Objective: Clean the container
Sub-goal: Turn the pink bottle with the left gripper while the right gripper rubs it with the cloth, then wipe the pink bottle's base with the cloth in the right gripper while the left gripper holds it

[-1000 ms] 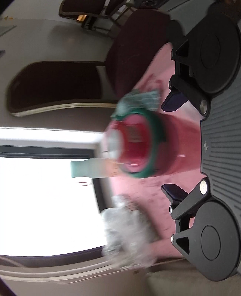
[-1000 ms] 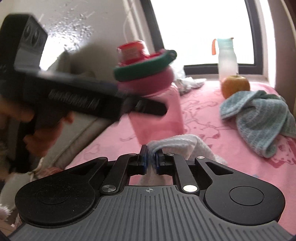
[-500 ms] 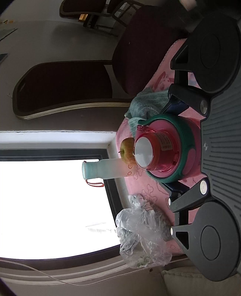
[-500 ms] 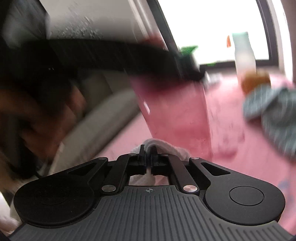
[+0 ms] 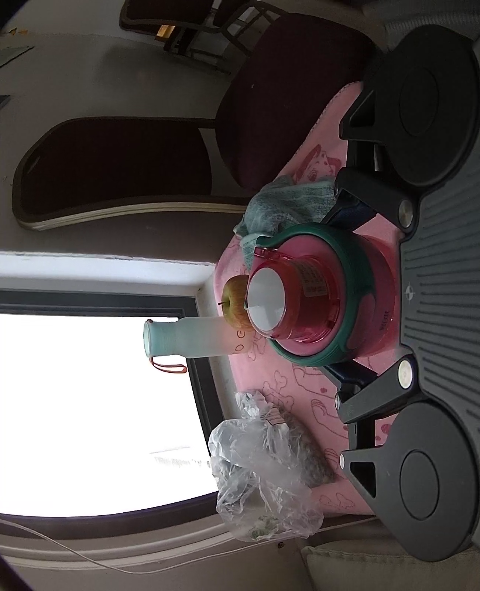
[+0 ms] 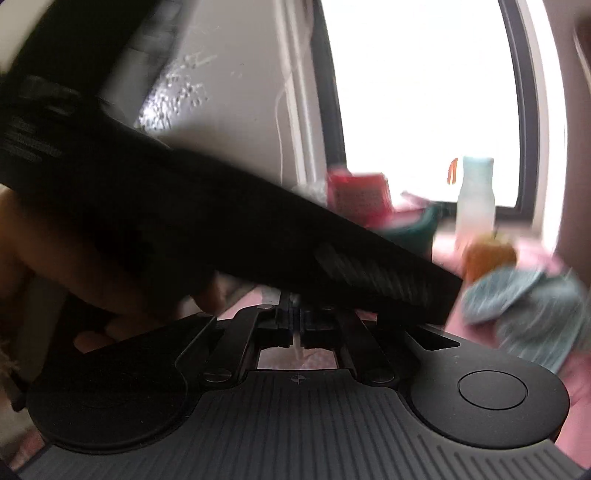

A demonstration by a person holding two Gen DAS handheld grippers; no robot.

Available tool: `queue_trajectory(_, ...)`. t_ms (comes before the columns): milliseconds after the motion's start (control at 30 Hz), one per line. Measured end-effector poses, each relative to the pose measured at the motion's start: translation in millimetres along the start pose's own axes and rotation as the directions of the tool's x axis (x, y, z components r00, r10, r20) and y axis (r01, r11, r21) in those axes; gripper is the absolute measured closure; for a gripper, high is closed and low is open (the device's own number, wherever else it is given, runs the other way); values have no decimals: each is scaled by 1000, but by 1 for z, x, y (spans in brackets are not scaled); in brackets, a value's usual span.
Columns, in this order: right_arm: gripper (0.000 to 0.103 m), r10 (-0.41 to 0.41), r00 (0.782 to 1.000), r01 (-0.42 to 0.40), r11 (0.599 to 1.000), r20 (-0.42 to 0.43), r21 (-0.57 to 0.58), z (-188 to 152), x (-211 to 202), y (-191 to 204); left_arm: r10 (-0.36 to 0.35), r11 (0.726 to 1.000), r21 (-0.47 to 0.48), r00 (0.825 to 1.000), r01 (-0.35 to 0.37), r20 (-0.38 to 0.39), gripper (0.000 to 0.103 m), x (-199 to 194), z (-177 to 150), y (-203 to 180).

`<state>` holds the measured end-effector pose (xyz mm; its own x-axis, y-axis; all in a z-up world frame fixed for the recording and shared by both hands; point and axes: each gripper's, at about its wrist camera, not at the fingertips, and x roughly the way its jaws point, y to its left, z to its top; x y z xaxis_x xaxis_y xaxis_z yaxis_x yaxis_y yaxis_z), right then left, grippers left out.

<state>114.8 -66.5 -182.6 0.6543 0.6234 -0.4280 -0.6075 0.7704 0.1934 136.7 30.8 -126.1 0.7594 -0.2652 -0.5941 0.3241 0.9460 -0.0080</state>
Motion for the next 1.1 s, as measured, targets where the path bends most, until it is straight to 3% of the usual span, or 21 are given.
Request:
queue_trajectory(133, 102, -23, 982, 38, 996, -190, 76, -35, 31, -15, -1, 1000, 14, 1000, 1, -2, 35, -1, 0, -3)
queue_trajectory(200, 102, 7, 982, 21, 989, -188, 147, -41, 27, -24, -8, 1000, 15, 1000, 8, 1, 35, -2, -1, -1)
queue_trajectory(267, 99, 24, 982, 5, 989, -189, 148, -36, 19, -27, -14, 1000, 24, 1000, 14, 13, 32, -2, -3, 1)
queue_trajectory(333, 87, 51, 985, -27, 989, -163, 143, -32, 6, -29, -8, 999, 34, 1000, 7, 19, 8, 1, -9, 1)
queue_trajectory(500, 86, 76, 991, -59, 986, -107, 158, -28, -11, -41, -31, 997, 67, 999, 32, -12, 8, 20, -26, 0)
queue_trajectory(767, 87, 91, 990, -75, 987, -108, 140, -17, -4, -38, -96, 995, -1, 995, 96, -35, 8, 47, -24, 5)
queue_trajectory(967, 97, 83, 992, -72, 991, -99, 110, -17, 1, -33, -91, 990, 95, 992, 100, -91, 20, 47, -21, 1)
queue_trajectory(1100, 99, 71, 994, -62, 992, -84, 108, -17, -8, -37, -111, 987, 100, 986, 124, -124, 24, 40, -22, 6)
